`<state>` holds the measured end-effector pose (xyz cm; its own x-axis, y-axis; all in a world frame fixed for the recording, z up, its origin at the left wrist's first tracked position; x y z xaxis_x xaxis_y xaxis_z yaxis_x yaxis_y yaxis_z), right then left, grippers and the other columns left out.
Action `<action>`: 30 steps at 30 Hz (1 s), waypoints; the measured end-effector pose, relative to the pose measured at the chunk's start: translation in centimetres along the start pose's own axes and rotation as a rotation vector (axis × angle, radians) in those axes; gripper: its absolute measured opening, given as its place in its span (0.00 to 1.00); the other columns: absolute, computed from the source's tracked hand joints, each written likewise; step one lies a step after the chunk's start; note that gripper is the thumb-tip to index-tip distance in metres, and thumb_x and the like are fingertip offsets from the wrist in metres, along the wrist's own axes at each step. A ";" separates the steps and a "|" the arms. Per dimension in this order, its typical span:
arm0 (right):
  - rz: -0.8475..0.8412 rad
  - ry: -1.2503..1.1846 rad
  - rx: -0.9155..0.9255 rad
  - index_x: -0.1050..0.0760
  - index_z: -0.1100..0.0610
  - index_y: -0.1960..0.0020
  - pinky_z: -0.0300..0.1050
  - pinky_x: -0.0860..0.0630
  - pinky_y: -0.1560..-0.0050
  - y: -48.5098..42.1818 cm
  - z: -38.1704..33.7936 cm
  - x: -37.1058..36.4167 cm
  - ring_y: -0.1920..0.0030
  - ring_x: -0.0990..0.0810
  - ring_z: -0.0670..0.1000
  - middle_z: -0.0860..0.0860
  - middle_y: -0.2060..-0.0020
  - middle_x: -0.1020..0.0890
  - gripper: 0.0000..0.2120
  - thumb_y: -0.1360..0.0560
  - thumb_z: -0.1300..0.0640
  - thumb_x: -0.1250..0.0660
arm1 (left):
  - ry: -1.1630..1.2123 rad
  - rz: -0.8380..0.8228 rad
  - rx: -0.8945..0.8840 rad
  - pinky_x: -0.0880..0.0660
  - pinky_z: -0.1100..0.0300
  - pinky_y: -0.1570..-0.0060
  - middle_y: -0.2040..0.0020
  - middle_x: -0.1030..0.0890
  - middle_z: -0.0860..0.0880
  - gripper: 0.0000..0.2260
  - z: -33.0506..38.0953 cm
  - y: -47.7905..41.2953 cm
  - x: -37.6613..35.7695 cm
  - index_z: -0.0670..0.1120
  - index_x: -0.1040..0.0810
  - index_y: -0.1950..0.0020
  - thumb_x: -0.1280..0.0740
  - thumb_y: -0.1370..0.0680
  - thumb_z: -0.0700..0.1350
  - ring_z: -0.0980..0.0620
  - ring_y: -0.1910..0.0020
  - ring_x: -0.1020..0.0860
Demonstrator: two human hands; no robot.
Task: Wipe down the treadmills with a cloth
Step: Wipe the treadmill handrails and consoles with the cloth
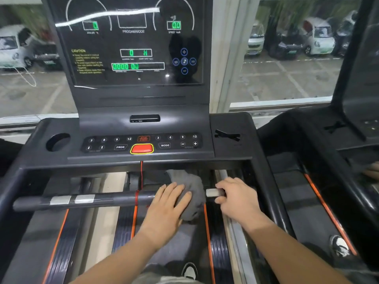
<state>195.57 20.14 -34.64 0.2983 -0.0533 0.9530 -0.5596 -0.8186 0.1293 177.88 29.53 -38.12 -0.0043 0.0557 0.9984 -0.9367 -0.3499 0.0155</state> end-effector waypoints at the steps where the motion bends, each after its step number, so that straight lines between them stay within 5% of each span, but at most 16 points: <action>1: -0.008 -0.002 -0.003 0.23 0.43 0.36 0.39 0.28 0.48 -0.1 0.0 0.0 0.40 0.27 0.44 0.40 0.44 0.22 0.16 0.23 0.50 0.33 | -0.032 0.010 -0.023 0.35 0.41 0.28 0.29 0.26 0.42 0.37 -0.9 0.2 -0.3 0.47 0.29 0.26 0.23 0.34 0.50 0.38 0.30 0.27; 4: -0.007 -0.005 -0.017 0.23 0.43 0.36 0.40 0.29 0.52 -0.1 0.0 0.1 0.41 0.27 0.44 0.40 0.46 0.22 0.15 0.22 0.50 0.33 | -0.046 -0.025 0.016 0.26 0.47 0.36 0.35 0.25 0.45 0.27 -2.0 -1.7 0.3 0.48 0.30 0.28 0.35 0.25 0.57 0.42 0.39 0.23; 6: -0.014 -0.007 -0.029 0.23 0.43 0.36 0.41 0.28 0.53 0.2 -0.1 0.0 0.42 0.28 0.44 0.40 0.47 0.23 0.14 0.22 0.51 0.34 | 0.031 -0.113 0.203 0.25 0.49 0.45 0.40 0.22 0.47 0.21 -2.6 -4.2 1.2 0.51 0.29 0.32 0.46 0.19 0.60 0.43 0.44 0.21; 10: -0.029 -0.005 -0.030 0.23 0.44 0.36 0.45 0.24 0.50 0.2 -0.3 0.3 0.40 0.27 0.46 0.41 0.44 0.23 0.15 0.21 0.51 0.34 | 0.308 -0.325 0.517 0.26 0.48 0.42 0.40 0.18 0.45 0.22 -3.5 -7.1 0.4 0.49 0.27 0.38 0.52 0.17 0.61 0.40 0.40 0.21; 14: -0.046 -0.006 -0.040 0.23 0.44 0.36 0.44 0.25 0.50 0.2 -0.2 0.3 0.41 0.28 0.45 0.41 0.45 0.23 0.15 0.22 0.52 0.34 | 0.137 -0.040 0.379 0.29 0.47 0.37 0.39 0.22 0.48 0.18 -1.7 -4.2 2.0 0.50 0.29 0.33 0.43 0.19 0.57 0.44 0.39 0.23; 17: -0.048 -0.019 -0.034 0.23 0.44 0.36 0.44 0.24 0.48 0.4 -0.1 0.1 0.42 0.28 0.44 0.40 0.46 0.23 0.14 0.22 0.52 0.35 | 0.095 0.053 0.100 0.36 0.42 0.25 0.29 0.28 0.46 0.32 -0.7 0.7 0.9 0.48 0.32 0.24 0.29 0.27 0.52 0.42 0.29 0.30; 21: -0.046 -0.032 -0.033 0.23 0.44 0.37 0.43 0.24 0.48 0.4 -0.4 0.2 0.43 0.29 0.44 0.41 0.47 0.23 0.14 0.21 0.55 0.36 | -0.040 0.051 -0.019 0.32 0.41 0.26 0.28 0.27 0.43 0.39 -3.5 1.6 -0.2 0.47 0.31 0.23 0.23 0.33 0.51 0.41 0.30 0.27; 25: -0.057 -0.017 -0.038 0.23 0.44 0.37 0.44 0.24 0.49 0.4 -0.5 0.4 0.43 0.29 0.45 0.41 0.46 0.23 0.14 0.21 0.54 0.36 | 0.023 -0.066 0.263 0.27 0.49 0.37 0.40 0.21 0.47 0.19 -2.9 -3.2 2.4 0.49 0.28 0.32 0.40 0.19 0.56 0.43 0.43 0.22; 27: -0.078 -0.014 -0.041 0.24 0.45 0.36 0.45 0.24 0.47 0.4 -0.5 0.5 0.42 0.28 0.45 0.41 0.45 0.23 0.14 0.21 0.53 0.35 | 0.145 -0.215 0.474 0.26 0.49 0.42 0.41 0.19 0.45 0.19 -3.4 -5.3 2.1 0.48 0.26 0.37 0.48 0.17 0.57 0.41 0.43 0.21; 30: -0.100 0.012 -0.044 0.24 0.45 0.35 0.46 0.24 0.48 0.3 -0.6 0.5 0.40 0.28 0.46 0.41 0.44 0.24 0.14 0.21 0.52 0.35 | 0.311 -0.330 0.558 0.26 0.48 0.41 0.40 0.18 0.44 0.21 -3.5 -6.8 0.6 0.48 0.25 0.38 0.49 0.18 0.58 0.40 0.42 0.21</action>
<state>195.04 20.20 -33.98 0.3452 0.0343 0.9379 -0.5610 -0.7936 0.2355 183.01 35.19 -37.77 0.0704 0.4757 0.8768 -0.5881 -0.6901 0.4217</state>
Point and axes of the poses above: each hand's wrist, its own y-axis away from the middle knuckle, its own x-axis out of the back of the hand, z = x × y, the point moved 9 cm from there along -y, towards the middle knuckle
